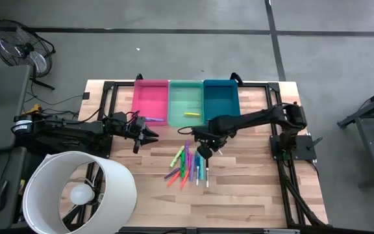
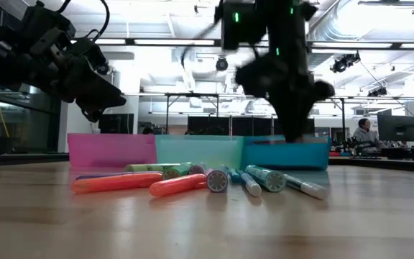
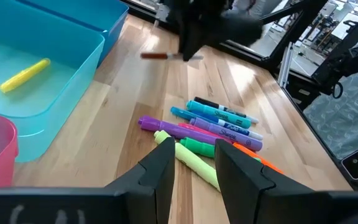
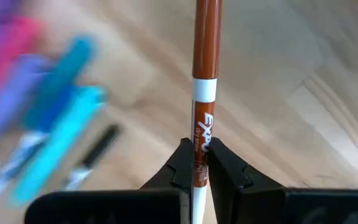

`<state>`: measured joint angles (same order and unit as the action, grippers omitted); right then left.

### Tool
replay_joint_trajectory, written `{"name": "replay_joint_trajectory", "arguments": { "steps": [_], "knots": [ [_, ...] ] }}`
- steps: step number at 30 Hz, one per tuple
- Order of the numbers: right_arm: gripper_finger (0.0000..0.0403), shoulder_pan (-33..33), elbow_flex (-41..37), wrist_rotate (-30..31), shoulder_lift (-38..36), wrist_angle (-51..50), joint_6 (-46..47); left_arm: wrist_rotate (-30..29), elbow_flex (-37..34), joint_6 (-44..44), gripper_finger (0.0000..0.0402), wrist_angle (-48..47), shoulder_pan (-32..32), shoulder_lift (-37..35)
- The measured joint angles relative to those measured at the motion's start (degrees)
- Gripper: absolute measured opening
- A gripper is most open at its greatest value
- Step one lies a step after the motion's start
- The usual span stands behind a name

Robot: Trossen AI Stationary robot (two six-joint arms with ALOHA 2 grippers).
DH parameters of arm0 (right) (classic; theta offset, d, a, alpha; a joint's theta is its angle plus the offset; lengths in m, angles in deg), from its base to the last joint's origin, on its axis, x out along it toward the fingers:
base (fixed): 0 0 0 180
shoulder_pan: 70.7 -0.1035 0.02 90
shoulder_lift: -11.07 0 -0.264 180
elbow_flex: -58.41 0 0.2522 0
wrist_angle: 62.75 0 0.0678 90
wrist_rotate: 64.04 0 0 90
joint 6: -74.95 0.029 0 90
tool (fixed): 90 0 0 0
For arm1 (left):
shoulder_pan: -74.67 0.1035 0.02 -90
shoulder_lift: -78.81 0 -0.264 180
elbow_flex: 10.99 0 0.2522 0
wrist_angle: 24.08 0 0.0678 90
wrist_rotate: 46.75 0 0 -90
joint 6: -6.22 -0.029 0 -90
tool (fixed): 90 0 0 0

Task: Pick & Place Markers
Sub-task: Put the brown highlighter into the blue bin

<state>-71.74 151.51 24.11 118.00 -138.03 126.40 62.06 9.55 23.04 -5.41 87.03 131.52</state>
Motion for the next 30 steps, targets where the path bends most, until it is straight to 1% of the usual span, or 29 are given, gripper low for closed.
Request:
{"name": "replay_joint_trajectory", "arguments": {
  "steps": [6,8,11,14,17,22,26,30],
  "knots": [
    [0.0016,2.7,4.6,5.4,-4.4,-10.4,-7.6,0.0,0.0,0.0,0.0111,0.0,0.0,0.0],
    [0.0015,4.7,5.9,6.8,-5.8,-13.2,-11.7,0.0,0.0,0.0,0.0111,0.0,0.0,0.0],
    [0.0015,8.4,6.7,8.5,-7.3,-15.3,-20.2,0.0,0.0,0.0,0.0111,0.0,0.0,0.0],
    [0.0015,12.7,7.3,10.2,-8.0,-15.6,-30.0,0.0,0.0,0.0,0.0111,0.0,0.0,0.0],
    [0.0015,16.6,6.9,11.5,-7.9,-15.5,-42.3,0.0,0.0,0.0,0.0111,0.0,0.0,0.0],
    [0.0015,22.4,5.8,13.6,-7.8,-12.0,-59.9,0.0,0.0,0.0,0.0111,0.0,0.0,0.0],
    [0.0015,26.4,4.8,14.5,-7.8,-8.1,-69.8,0.0,0.0,0.0,0.0111,0.0,0.0,0.0],
    [0.0015,29.2,2.6,15.4,-7.8,-3.7,-75.4,0.0,0.0,0.0,0.0111,0.0,0.0,0.0]
  ]
}}
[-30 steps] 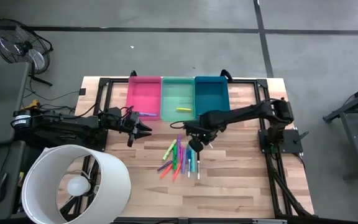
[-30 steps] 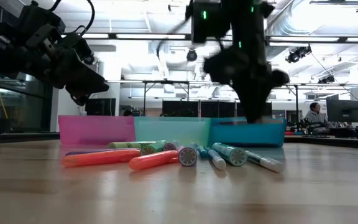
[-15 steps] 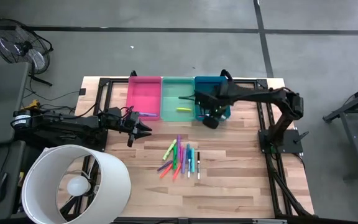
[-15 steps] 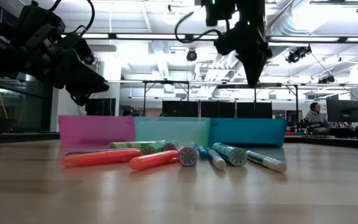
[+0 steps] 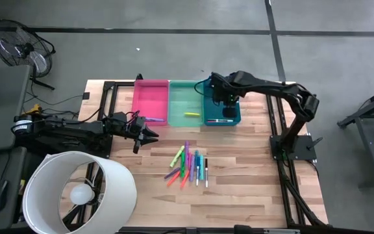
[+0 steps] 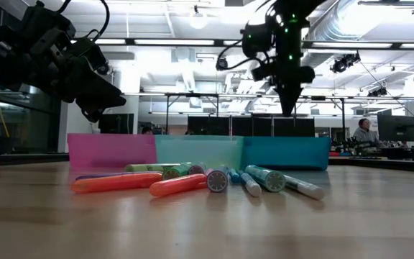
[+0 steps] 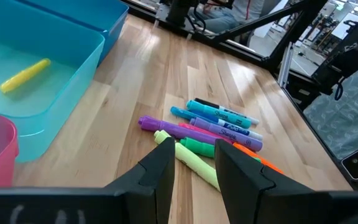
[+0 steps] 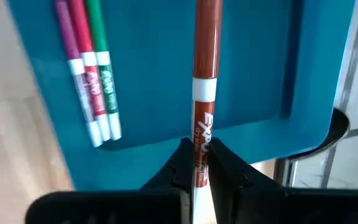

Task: Pick & Place Markers
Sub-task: Put the brown highlighter into the blue bin

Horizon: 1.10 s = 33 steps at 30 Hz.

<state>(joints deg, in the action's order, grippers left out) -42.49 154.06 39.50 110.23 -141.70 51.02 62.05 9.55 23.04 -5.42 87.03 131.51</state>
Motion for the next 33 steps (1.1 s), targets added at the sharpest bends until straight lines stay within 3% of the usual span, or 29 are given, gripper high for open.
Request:
{"name": "replay_joint_trajectory", "arguments": {
  "steps": [15,29,33],
  "knots": [
    [0.0015,1.9,-10.5,-4.2,0.0,13.1,-10.8,0.0,0.0,0.0,0.0111,0.0,0.0,0.0],
    [0.0016,1.3,-18.7,-8.1,0.0,24.3,-10.4,0.0,0.0,0.0,0.0111,0.0,0.0,0.0],
    [0.0044,1.3,-19.6,-8.1,0.0,26.0,-9.7,0.0,0.0,0.0,0.0111,0.0,0.0,0.0]
  ]
}}
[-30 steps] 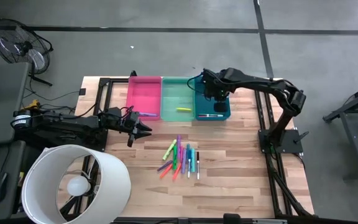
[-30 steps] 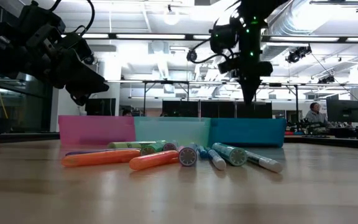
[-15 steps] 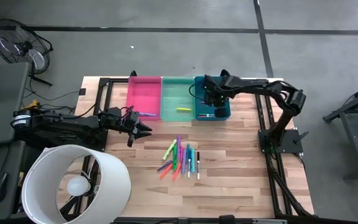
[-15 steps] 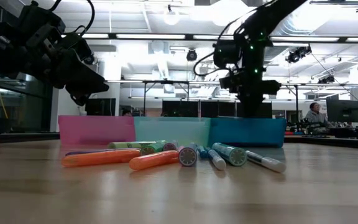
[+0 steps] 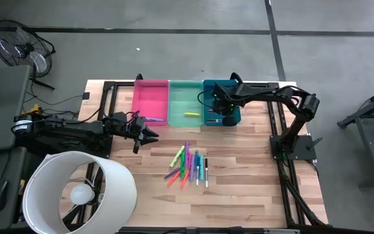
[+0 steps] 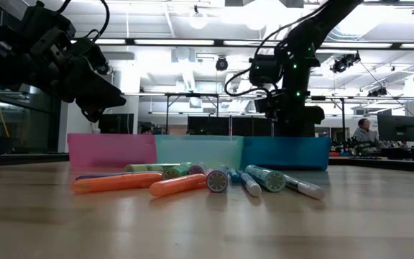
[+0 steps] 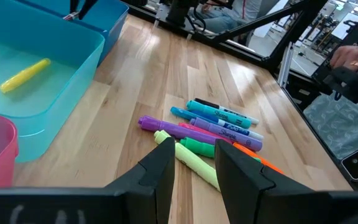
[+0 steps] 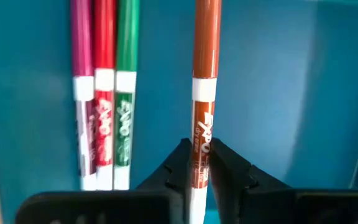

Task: Pick & Place Markers
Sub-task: Put the brown highlighter into the blue bin, then put the black highlighter into the blue bin

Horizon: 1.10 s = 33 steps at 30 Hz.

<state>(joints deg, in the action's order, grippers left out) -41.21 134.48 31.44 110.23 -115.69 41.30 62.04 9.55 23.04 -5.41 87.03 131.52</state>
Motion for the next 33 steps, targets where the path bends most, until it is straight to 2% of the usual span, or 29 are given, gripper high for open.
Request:
{"name": "replay_joint_trajectory", "arguments": {
  "steps": [5,12,17,21,23,26,33],
  "knots": [
    [0.0073,-0.2,-0.4,-0.6,0.0,0.3,0.1,0.0,0.0,0.0,0.0111,0.0,0.0,0.0],
    [0.0077,-2.0,-0.4,-0.2,0.0,0.4,0.2,0.0,0.0,0.0,0.0111,0.0,0.0,0.0],
    [0.0077,-4.1,0.3,11.3,-0.1,0.1,5.1,0.0,0.0,0.0,0.0111,0.0,0.0,0.0],
    [0.0078,-5.5,3.7,20.0,-0.1,-3.3,15.5,0.0,0.0,0.0,0.0111,0.0,0.0,0.0],
    [0.0078,-6.3,6.2,21.3,-0.1,-6.6,21.5,0.0,0.0,0.0,0.0111,0.0,0.0,0.0],
    [0.0079,-7.7,10.9,18.7,-0.1,-13.0,30.6,0.0,0.0,0.0,0.0111,0.0,0.0,0.0],
    [0.0079,-12.0,20.4,3.6,-0.2,-19.8,50.7,0.0,0.0,0.0,0.0111,0.0,0.0,0.0]
  ]
}}
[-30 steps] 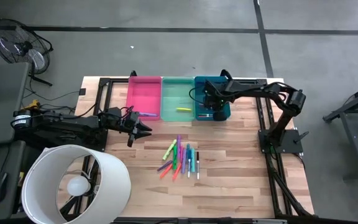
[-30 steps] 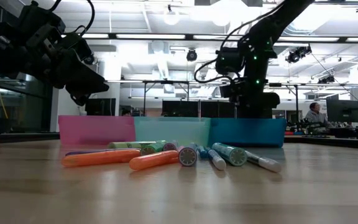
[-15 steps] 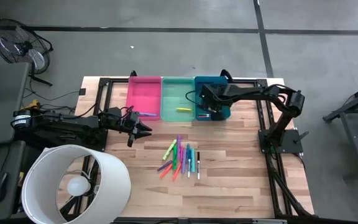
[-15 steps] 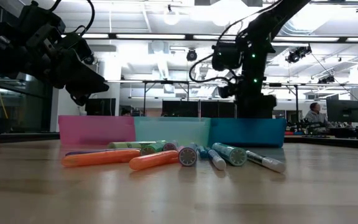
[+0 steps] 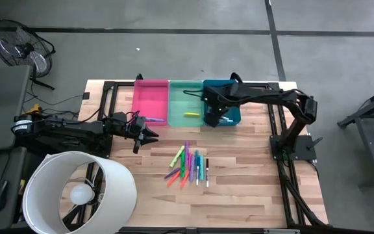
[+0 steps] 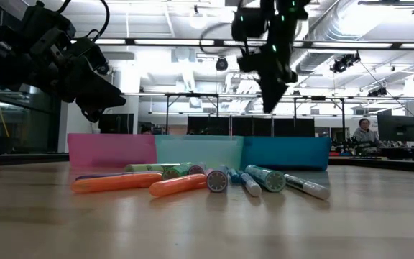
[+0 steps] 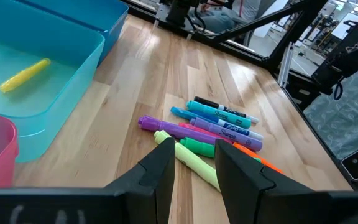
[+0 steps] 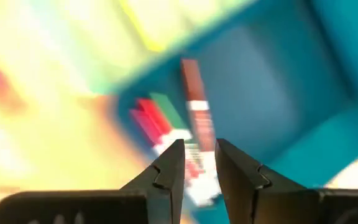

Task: Pick & Place Markers
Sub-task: Put the black highlighter into the blue bin

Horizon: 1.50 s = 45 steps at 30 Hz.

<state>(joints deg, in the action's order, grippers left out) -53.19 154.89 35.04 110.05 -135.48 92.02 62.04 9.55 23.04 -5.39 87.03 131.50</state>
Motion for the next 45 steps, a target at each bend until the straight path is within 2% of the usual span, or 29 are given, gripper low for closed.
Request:
{"name": "replay_joint_trajectory", "arguments": {
  "steps": [5,10,20,28,33,39,45],
  "knots": [
    [0.0079,-3.8,3.3,-11.0,0.0,0.9,13.9,0.0,0.0,0.0,0.0111,0.0,0.0,0.0],
    [0.0079,-9.2,3.5,-15.4,0.0,5.0,25.6,0.0,0.0,0.0,0.0111,0.0,0.0,0.0],
    [0.0079,-21.7,3.5,-13.0,0.0,6.8,48.1,0.0,0.0,0.0,0.0111,0.0,0.0,0.0],
    [0.0081,-30.5,0.4,-11.1,1.6,9.0,57.6,0.0,0.0,0.0,0.0111,0.0,0.0,0.0],
    [0.0113,-33.9,-6.1,-10.9,1.7,13.9,65.2,-0.1,0.0,0.0,0.0111,0.0,0.0,0.0],
    [0.0172,-34.5,-15.4,-11.8,1.7,22.8,71.6,-0.3,0.0,0.0,0.0111,0.0,0.0,0.0],
    [0.0189,-34.9,-17.3,-8.1,2.1,22.9,74.6,-0.3,0.0,0.0,0.0111,0.0,0.0,0.0]
  ]
}}
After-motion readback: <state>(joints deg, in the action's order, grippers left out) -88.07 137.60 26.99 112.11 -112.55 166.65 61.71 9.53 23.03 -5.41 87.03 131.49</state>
